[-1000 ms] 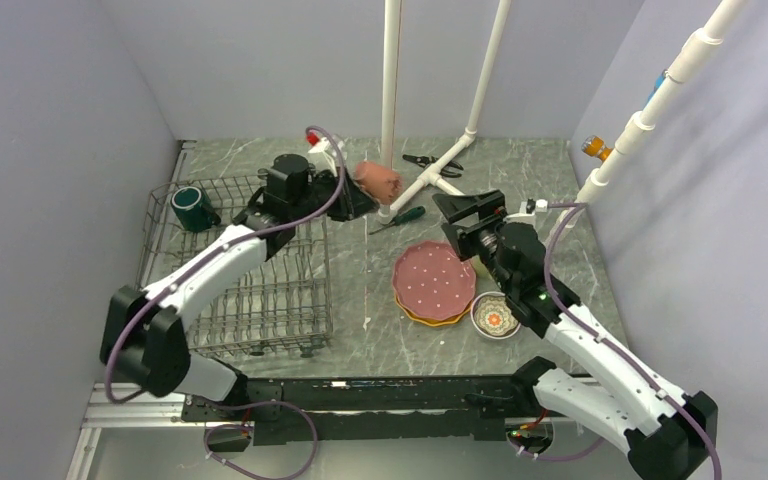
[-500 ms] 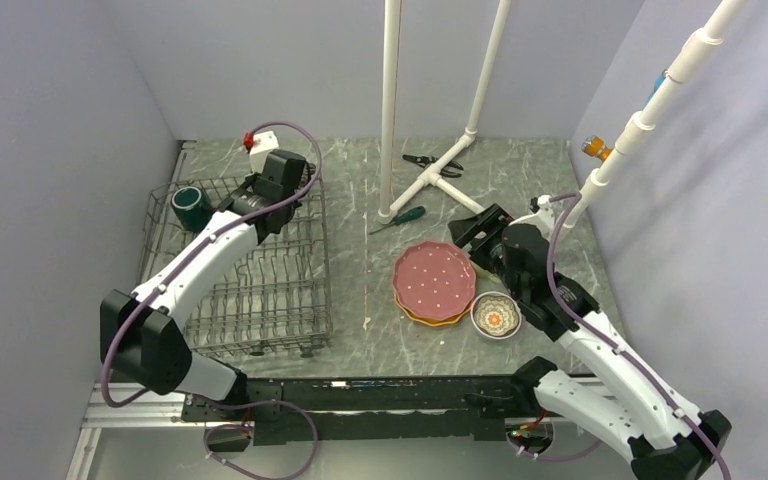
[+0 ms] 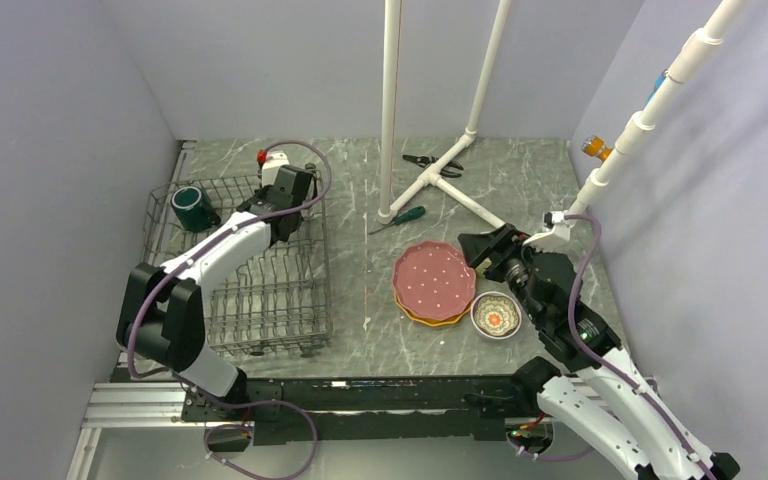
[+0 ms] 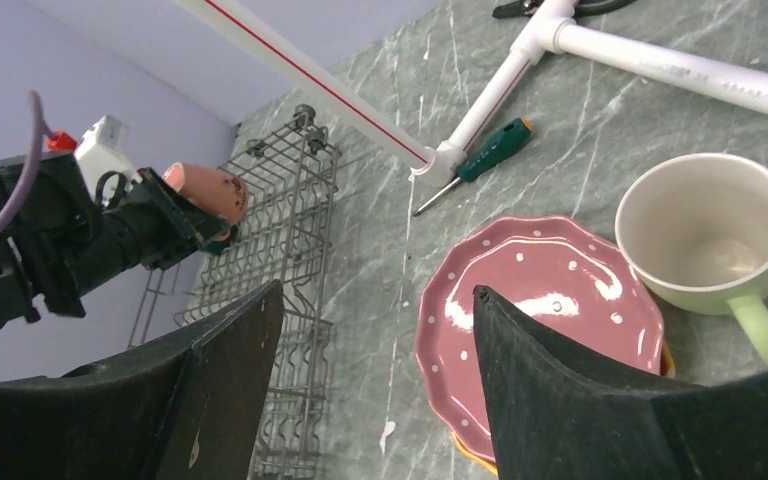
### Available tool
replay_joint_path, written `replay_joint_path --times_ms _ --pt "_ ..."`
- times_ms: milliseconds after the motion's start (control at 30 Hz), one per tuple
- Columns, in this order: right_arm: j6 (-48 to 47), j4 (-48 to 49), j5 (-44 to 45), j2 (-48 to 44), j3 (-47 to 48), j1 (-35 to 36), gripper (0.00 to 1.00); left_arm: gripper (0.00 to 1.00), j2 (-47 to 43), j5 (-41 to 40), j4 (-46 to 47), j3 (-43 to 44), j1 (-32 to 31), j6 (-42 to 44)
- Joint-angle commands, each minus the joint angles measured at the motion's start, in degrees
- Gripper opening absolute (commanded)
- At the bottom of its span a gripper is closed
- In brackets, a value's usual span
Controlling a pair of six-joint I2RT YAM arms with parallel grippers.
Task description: Load the mixed dishes into the dish rack
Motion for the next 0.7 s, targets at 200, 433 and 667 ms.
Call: replay_joint_path --times_ms 200,433,667 --pt "-10.9 -0.4 6.2 -7.4 -0.9 0.0 0.74 0.00 9.8 2.5 1.0 7.5 8.7 -2.8" --pt "-12.2 -0.3 8.3 -8.6 -2.4 -0.1 0.75 0.00 16.1 7.1 -1.6 13.2 13.6 -7.0" --pt "-12.5 -1.4 9.5 -9.0 -2.2 -0.1 0.75 0.00 21.7 7.3 -7.1 18.5 16.8 -13.0"
